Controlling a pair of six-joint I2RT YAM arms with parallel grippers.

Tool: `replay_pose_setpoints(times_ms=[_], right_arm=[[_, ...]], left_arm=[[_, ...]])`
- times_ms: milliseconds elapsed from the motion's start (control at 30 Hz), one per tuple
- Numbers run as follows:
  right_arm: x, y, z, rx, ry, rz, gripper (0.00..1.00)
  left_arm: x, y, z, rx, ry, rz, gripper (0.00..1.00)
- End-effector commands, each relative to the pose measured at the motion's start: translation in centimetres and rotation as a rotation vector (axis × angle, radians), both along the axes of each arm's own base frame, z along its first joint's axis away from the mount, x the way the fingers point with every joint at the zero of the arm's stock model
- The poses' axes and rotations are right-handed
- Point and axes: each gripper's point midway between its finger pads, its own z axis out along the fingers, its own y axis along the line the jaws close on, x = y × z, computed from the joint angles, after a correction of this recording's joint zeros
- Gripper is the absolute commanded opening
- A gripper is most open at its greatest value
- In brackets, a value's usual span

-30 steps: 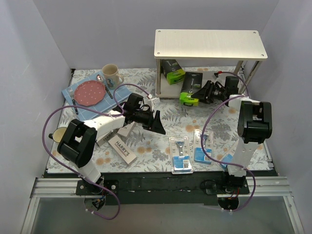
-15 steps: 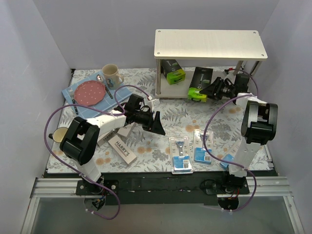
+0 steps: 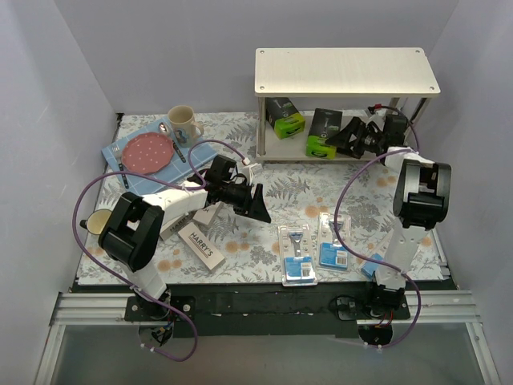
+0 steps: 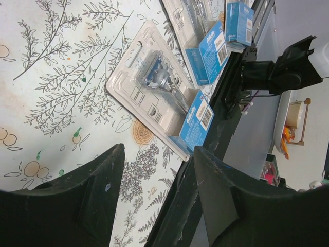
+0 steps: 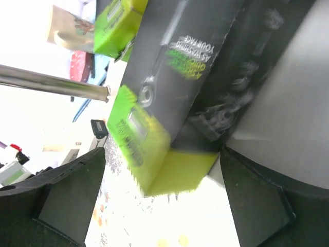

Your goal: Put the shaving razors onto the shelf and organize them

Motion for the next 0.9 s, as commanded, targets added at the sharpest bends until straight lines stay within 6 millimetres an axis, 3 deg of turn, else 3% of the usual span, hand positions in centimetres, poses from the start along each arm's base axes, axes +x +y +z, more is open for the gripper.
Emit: replay_pose_setpoints(times_ms=[0,100,167,233,267,300,333,367,433,467,533,567,600,633,700,733,800,867], right_arm=[[-1.2,-2.8,4.4,-0.091,-0.116,-0.104,0.98],[-4.5,-2.5,5.2,-0.126,-0.108,-0.119,0.97],[-6.9,-0.6,5.7,-0.137,-0.120,-0.101,0.84],[-7.9,1.0,6.9,-0.246,-0.237,-0.049,0.79],[-8.5,4.1,7.4,-0.306,-0.312,0.032,0.75],[-8.0,4.5,7.5,-0.416,-0.372,0.021,0.73],[-8.7,7.5,8.3,-0.497,-0.485,0.101,0.70],[-8.0,7.3,7.9,-0.666,-0.621,0.125,0.67],[-7.6,8.2,8.4,-0.815,-0.802,0.148,0.65],[-7.1,9.0,8.7,-0.934,-0.977,0.181,0.64],[-6.6,9.5,8.3,-1.049,-1.111,0.210,0.63],[-5.9,10.0,9.7,-1.092,-1.230,0.170,0.63],[-5.5,9.9,9.6,-1.160,-1.303,0.192,0.63],[-4.8,10.1,8.8,-1.196,-1.336,0.208,0.62],[-3.2,10.3,10.2,-1.272,-1.449,0.172,0.61],[-2.5,10.5,9.1,-1.293,-1.461,0.189,0.61],[-1.7,11.0,10.0,-1.328,-1.551,0.159,0.61],[-0.7,11.8,9.0,-1.356,-1.601,0.206,0.59]], left_arm=[[1.5,-0.4,1.4,-0.019,-0.074,0.005,0.55],[1.9,-0.7,1.8,-0.033,-0.085,0.012,0.55],[2.0,-0.7,2.0,-0.039,-0.091,0.018,0.55],[2.2,-0.7,2.0,-0.036,-0.104,0.026,0.55],[2.3,-0.7,2.0,-0.031,-0.107,0.032,0.55],[2.5,-0.5,2.1,-0.028,-0.119,0.039,0.55],[2.5,-0.4,2.2,-0.021,-0.124,0.043,0.55],[2.6,-0.3,2.2,-0.016,-0.131,0.046,0.55],[3.0,0.2,2.7,-0.013,-0.159,0.067,0.55],[3.1,0.4,3.0,-0.013,-0.169,0.074,0.55],[3.5,1.0,3.7,-0.021,-0.196,0.094,0.55],[3.6,1.2,4.0,-0.024,-0.208,0.104,0.55],[4.0,1.7,4.3,-0.030,-0.215,0.124,0.55],[4.2,2.0,4.6,-0.037,-0.226,0.136,0.55],[4.7,2.8,5.7,-0.055,-0.241,0.166,0.55],[4.9,3.1,6.1,-0.064,-0.246,0.176,0.55],[5.4,4.0,6.7,-0.077,-0.243,0.211,0.56],[5.4,4.6,6.6,-0.082,-0.235,0.227,0.56]])
